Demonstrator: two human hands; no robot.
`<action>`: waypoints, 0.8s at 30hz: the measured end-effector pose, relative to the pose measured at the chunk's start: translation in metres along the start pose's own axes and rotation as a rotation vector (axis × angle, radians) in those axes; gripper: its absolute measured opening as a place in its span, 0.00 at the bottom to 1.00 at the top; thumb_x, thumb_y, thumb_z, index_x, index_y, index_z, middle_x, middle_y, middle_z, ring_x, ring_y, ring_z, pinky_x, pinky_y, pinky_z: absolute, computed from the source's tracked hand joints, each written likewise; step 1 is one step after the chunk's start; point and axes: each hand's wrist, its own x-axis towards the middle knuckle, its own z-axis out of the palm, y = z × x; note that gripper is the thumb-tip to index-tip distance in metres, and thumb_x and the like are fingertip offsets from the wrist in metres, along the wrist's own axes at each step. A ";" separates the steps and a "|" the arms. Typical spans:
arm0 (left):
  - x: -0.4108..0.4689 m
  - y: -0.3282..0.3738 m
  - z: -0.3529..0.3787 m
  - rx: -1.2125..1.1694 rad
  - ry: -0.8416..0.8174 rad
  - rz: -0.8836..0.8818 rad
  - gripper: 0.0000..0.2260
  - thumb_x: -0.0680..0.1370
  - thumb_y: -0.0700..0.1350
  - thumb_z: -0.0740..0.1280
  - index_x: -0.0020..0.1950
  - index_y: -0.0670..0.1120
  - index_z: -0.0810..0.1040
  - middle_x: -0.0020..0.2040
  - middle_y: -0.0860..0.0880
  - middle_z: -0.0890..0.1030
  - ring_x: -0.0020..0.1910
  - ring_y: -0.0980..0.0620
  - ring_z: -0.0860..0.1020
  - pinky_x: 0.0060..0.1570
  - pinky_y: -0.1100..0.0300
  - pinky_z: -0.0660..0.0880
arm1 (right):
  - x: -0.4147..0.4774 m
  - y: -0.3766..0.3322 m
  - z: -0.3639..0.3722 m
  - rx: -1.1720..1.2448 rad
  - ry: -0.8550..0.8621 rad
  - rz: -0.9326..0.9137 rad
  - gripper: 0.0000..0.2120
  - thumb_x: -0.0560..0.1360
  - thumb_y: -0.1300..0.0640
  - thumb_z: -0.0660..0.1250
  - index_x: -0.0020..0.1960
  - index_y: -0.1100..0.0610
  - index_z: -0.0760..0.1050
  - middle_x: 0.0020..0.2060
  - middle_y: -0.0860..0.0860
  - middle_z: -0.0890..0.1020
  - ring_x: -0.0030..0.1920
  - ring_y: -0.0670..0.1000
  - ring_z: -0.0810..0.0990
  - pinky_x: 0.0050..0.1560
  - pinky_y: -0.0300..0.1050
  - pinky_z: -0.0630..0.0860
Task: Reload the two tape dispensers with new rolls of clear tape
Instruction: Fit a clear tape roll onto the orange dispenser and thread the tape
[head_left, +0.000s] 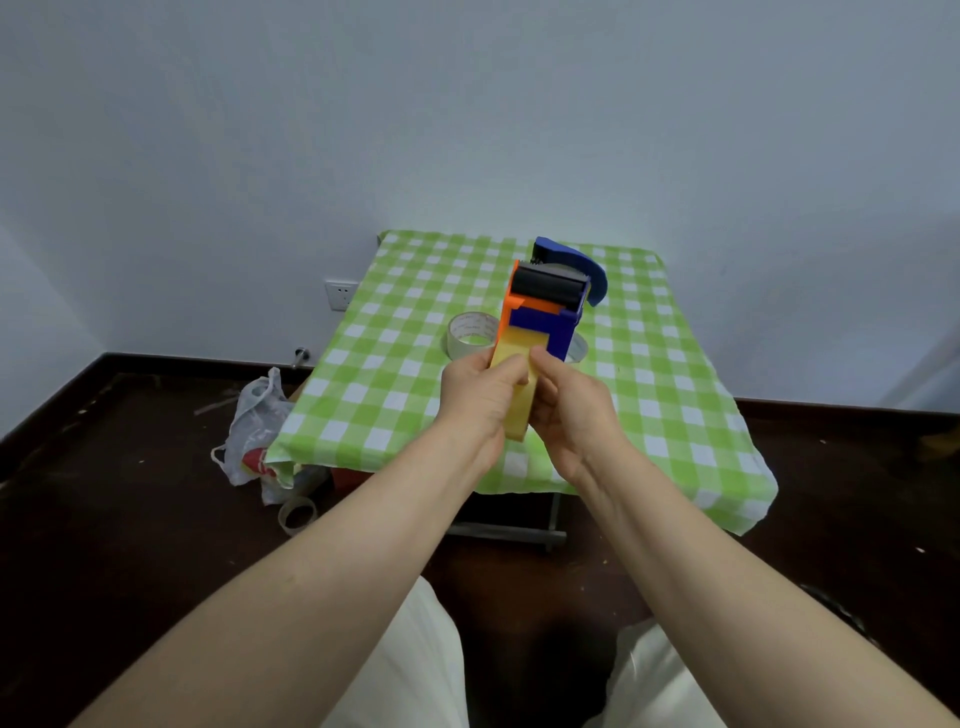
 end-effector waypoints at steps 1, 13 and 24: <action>0.000 0.000 0.000 0.003 0.002 0.004 0.11 0.69 0.30 0.61 0.32 0.44 0.77 0.28 0.46 0.77 0.28 0.48 0.75 0.32 0.59 0.69 | 0.000 0.000 0.000 0.004 0.007 -0.002 0.14 0.74 0.55 0.66 0.55 0.64 0.77 0.44 0.60 0.78 0.44 0.56 0.74 0.40 0.46 0.69; 0.000 -0.002 -0.002 0.028 -0.076 0.007 0.08 0.69 0.34 0.66 0.33 0.45 0.80 0.26 0.48 0.80 0.24 0.51 0.76 0.33 0.59 0.71 | 0.008 -0.002 -0.004 0.011 -0.005 0.059 0.12 0.72 0.56 0.65 0.30 0.54 0.74 0.23 0.49 0.73 0.30 0.51 0.69 0.35 0.44 0.64; 0.006 -0.007 -0.005 0.025 -0.040 0.016 0.15 0.67 0.28 0.57 0.30 0.45 0.76 0.23 0.51 0.76 0.26 0.50 0.75 0.29 0.62 0.72 | 0.004 -0.005 0.001 0.000 0.024 0.086 0.23 0.71 0.54 0.69 0.60 0.68 0.73 0.62 0.69 0.73 0.60 0.72 0.73 0.62 0.65 0.71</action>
